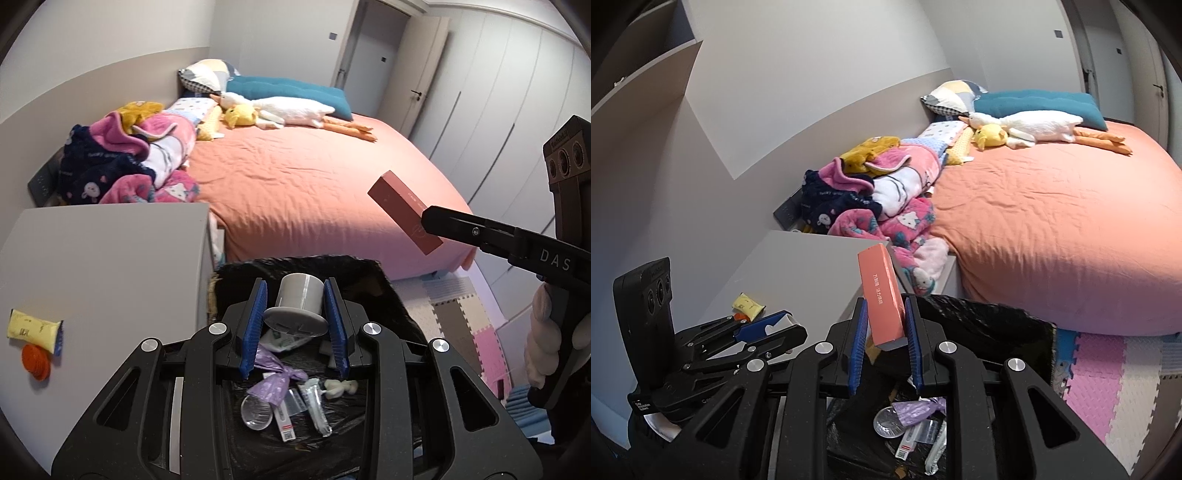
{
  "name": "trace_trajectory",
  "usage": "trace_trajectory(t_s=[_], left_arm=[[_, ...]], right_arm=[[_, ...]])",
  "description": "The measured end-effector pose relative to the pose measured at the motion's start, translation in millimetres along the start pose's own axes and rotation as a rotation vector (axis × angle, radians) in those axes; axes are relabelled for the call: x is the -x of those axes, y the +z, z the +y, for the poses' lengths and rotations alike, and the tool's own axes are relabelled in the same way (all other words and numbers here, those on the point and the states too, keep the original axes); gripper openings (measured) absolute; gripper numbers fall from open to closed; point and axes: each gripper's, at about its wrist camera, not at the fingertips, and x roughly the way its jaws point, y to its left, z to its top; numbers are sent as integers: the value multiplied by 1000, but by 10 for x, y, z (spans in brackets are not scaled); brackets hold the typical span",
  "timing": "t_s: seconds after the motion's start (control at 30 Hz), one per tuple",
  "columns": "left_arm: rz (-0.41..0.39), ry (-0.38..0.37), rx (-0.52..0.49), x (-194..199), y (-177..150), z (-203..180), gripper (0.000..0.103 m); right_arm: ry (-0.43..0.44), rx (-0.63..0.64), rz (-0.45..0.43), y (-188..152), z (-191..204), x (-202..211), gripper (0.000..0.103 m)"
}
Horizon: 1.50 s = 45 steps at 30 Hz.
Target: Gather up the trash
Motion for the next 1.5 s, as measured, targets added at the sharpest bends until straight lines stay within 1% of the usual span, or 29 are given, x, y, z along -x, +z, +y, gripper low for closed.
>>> trace_trajectory(t_s=[0.2,0.23,0.27,0.3,0.33,0.37,0.4,0.53,0.8,1.03,1.2,1.5], left_arm=[[36,-41,-1,-116,-4,-107,32],[56,-52,8,-153,0,-116,42],[67,-54,18,-168,2,-119,74],[76,-54,31,-182,11,-117,90],[77,-48,43,-185,23,-122,96],[68,-47,45,-175,36,-134,96],[67,-41,45,-172,54,-143,96],[63,-33,50,-146,107,-140,96],[52,-20,47,-68,133,-171,96],[49,4,60,-39,90,-91,96],[39,25,81,25,54,6,96],[27,94,114,188,-73,272,96]], right_arm=[[-21,-22,-7,-25,-133,108,23],[-28,-26,-14,-20,-149,134,23],[-39,-32,-29,-6,-158,175,31],[-58,-39,-45,0,-168,214,42],[-88,-49,-68,6,-184,266,69],[-113,-60,-100,9,-202,324,78],[-109,-64,-122,22,-214,373,78],[-104,-70,-131,64,-259,441,78],[-83,-78,-111,76,-266,402,78],[-59,-65,-87,83,-208,272,78],[-26,-40,-72,107,-79,155,78],[39,1,-36,104,199,-99,78]])
